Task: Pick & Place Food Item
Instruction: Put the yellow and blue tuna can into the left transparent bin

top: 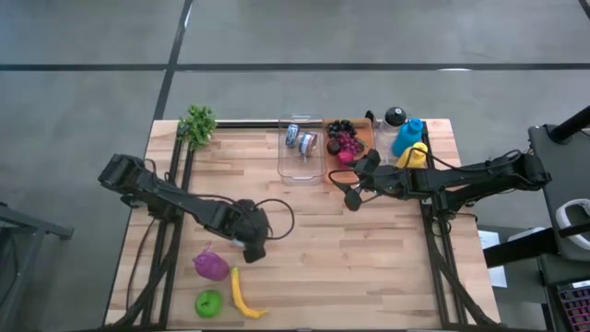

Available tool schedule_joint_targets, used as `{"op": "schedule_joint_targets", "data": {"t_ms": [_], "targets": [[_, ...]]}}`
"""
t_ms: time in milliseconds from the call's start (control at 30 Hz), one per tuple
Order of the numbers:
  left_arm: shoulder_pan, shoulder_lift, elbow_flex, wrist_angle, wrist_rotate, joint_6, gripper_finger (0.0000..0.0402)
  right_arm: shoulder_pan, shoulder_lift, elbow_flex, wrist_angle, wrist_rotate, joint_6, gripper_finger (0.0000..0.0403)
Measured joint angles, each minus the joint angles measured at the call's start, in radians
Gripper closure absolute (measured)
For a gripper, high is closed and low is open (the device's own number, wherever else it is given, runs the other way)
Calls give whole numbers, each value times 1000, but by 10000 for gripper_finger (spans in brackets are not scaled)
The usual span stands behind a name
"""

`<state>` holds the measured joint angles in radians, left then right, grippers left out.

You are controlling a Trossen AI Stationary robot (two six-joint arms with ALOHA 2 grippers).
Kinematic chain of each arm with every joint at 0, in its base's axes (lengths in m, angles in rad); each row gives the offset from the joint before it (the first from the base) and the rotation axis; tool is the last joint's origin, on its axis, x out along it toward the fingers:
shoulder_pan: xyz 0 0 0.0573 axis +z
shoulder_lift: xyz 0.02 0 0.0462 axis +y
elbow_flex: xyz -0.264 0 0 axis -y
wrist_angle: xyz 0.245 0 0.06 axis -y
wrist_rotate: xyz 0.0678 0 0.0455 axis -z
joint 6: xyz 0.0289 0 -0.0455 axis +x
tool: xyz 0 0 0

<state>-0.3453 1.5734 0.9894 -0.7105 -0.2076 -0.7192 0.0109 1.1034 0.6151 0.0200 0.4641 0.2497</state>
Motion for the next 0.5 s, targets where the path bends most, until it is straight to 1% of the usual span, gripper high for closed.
{"op": "schedule_joint_targets", "data": {"t_ms": [133, 267, 367, 500], "targets": [[2, 0, -14, -74, 25, -95, 282, 0, 0, 0, 6, 0, 0, 57], [1, 0, -24, -128, 63, -151, 283, 0, 0, 0, 15, 0, 0, 64], [2, 0, -42, -128, 84, -154, 288, 0, 0, 0, 15, 0, 0, 69], [2, 0, -66, -129, 134, -154, 311, 0, 0, 0, 15, 0, 0, 74]]}}
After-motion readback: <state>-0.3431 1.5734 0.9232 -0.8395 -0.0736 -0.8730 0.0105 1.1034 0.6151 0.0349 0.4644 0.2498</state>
